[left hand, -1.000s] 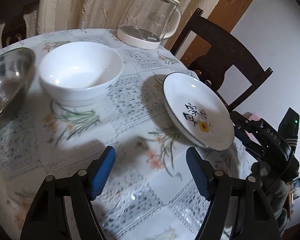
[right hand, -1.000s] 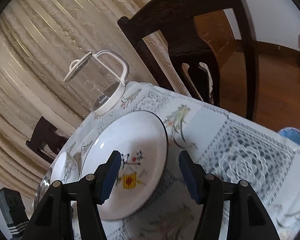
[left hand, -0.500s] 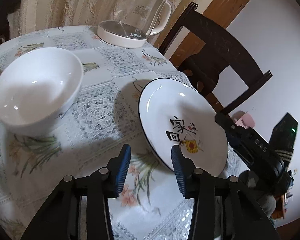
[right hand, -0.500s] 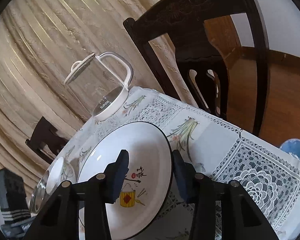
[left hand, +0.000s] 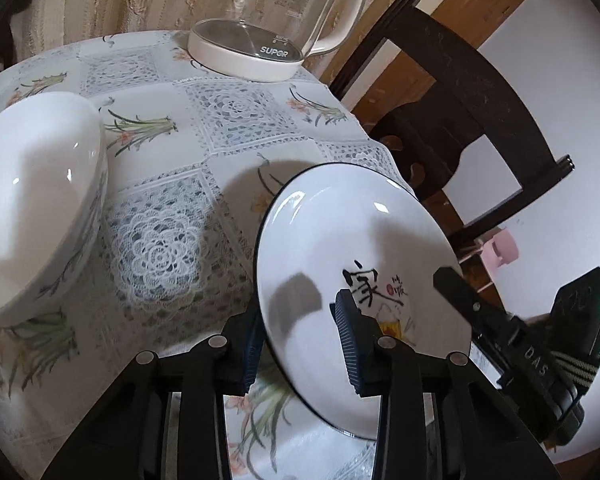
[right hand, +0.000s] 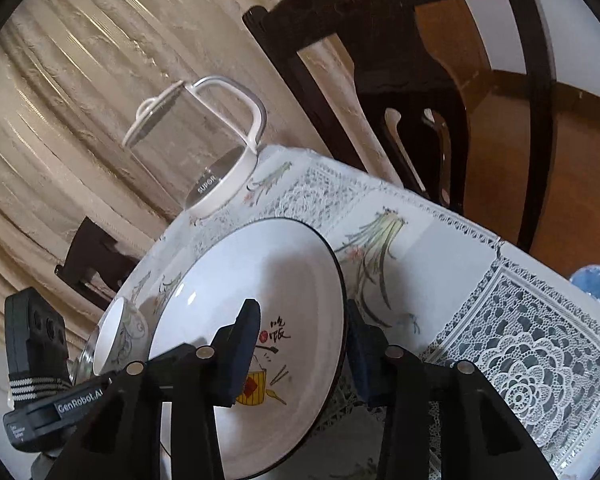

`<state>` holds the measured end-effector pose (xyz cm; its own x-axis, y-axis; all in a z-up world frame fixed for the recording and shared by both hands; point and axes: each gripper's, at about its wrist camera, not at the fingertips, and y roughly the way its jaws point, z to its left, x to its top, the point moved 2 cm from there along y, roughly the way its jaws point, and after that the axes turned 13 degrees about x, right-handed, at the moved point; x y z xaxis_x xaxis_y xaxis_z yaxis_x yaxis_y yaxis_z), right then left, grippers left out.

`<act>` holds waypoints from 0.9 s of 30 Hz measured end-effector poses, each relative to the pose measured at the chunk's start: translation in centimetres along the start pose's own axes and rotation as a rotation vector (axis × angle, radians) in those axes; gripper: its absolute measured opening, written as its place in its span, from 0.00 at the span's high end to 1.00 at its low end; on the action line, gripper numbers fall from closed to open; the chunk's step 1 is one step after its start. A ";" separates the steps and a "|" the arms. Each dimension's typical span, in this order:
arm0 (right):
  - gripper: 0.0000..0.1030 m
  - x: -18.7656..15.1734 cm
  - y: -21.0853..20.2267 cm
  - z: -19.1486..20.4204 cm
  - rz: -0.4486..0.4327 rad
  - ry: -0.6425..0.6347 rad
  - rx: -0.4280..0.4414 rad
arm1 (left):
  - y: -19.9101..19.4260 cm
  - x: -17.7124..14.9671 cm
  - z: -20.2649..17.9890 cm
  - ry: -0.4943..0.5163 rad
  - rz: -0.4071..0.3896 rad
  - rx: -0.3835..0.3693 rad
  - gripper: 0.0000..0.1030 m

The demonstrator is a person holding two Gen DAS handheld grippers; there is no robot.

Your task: Organize plates and bowls

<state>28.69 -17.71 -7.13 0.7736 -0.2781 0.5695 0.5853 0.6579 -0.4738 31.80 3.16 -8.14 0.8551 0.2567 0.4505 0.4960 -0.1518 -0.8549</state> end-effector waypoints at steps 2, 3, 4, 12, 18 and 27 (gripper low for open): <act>0.60 0.0 0.0 0.1 0.001 -0.001 -0.007 | 0.1 0.1 -0.1 0.002 -0.003 0.001 0.66; 0.62 -0.1 0.0 0.1 0.002 -0.004 -0.012 | 0.1 0.1 -0.1 0.006 -0.007 0.003 0.66; 0.63 -0.1 0.0 0.1 0.002 -0.006 -0.016 | 0.1 0.0 -0.1 0.008 -0.011 0.006 0.67; 0.68 -0.2 -0.3 0.8 -0.003 -0.053 -0.007 | -0.3 -0.7 0.1 0.043 -0.058 0.069 0.73; 0.76 -0.5 -0.3 1.9 0.000 -0.125 0.008 | -1.6 -2.0 1.1 0.040 -0.072 0.078 0.73; 0.81 -1.8 -0.7 2.6 0.055 -0.123 0.079 | -4.6 -3.9 2.4 0.034 -0.102 0.082 0.74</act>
<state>26.28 -15.85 -6.06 0.7653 -0.1556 0.6245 0.5185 0.7239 -0.4550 25.81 5.16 -6.61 0.8061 0.2340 0.5436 0.5680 -0.0479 -0.8217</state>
